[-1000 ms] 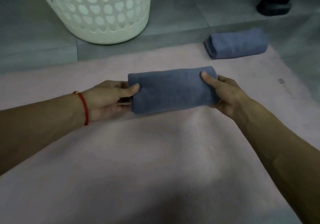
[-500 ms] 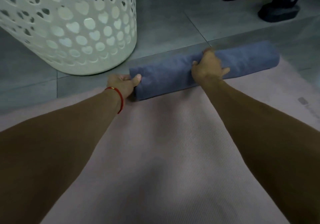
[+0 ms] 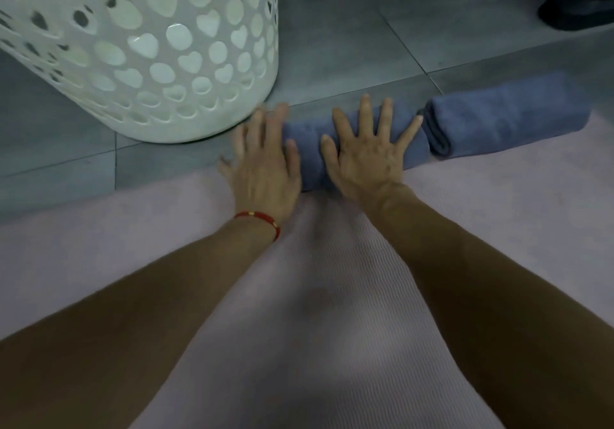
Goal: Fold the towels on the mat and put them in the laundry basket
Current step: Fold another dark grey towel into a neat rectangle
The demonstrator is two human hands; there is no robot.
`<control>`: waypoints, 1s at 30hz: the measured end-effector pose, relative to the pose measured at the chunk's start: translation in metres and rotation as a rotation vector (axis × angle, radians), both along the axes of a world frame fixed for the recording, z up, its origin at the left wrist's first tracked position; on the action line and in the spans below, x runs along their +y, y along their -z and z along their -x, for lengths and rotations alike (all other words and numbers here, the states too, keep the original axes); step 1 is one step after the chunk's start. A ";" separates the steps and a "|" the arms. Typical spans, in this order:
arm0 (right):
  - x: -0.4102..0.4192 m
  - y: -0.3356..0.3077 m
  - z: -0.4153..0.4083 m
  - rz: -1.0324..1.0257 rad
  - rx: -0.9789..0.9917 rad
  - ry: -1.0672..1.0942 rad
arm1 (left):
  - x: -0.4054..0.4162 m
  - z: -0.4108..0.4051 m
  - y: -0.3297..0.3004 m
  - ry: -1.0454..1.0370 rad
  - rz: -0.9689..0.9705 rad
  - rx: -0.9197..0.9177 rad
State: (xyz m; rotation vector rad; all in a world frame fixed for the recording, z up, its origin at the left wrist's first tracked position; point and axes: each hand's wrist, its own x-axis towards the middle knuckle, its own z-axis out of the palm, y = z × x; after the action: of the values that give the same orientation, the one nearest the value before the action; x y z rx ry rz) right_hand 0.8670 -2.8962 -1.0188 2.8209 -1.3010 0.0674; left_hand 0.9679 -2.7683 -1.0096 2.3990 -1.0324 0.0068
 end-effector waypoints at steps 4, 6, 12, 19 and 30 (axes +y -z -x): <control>-0.003 0.000 -0.002 -0.030 -0.007 -0.020 | 0.007 0.001 0.024 0.283 -0.206 -0.101; -0.004 0.000 -0.003 -0.030 -0.013 -0.016 | 0.007 -0.004 0.033 0.280 -0.202 -0.061; -0.011 0.000 -0.001 -0.090 -0.010 -0.059 | 0.006 -0.007 0.035 0.285 -0.182 -0.083; 0.045 -0.018 0.028 -0.099 -0.192 0.002 | 0.007 -0.008 0.031 0.292 -0.225 -0.057; 0.167 -0.059 0.087 -0.431 -0.150 0.041 | 0.037 0.004 -0.020 0.408 -0.238 -0.019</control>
State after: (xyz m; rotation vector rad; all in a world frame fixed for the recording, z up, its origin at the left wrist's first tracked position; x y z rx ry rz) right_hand 0.7795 -2.7296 -0.9597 3.1941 -1.5720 -0.0044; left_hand 0.9637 -2.7312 -0.9898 2.3474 -1.5904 -0.2501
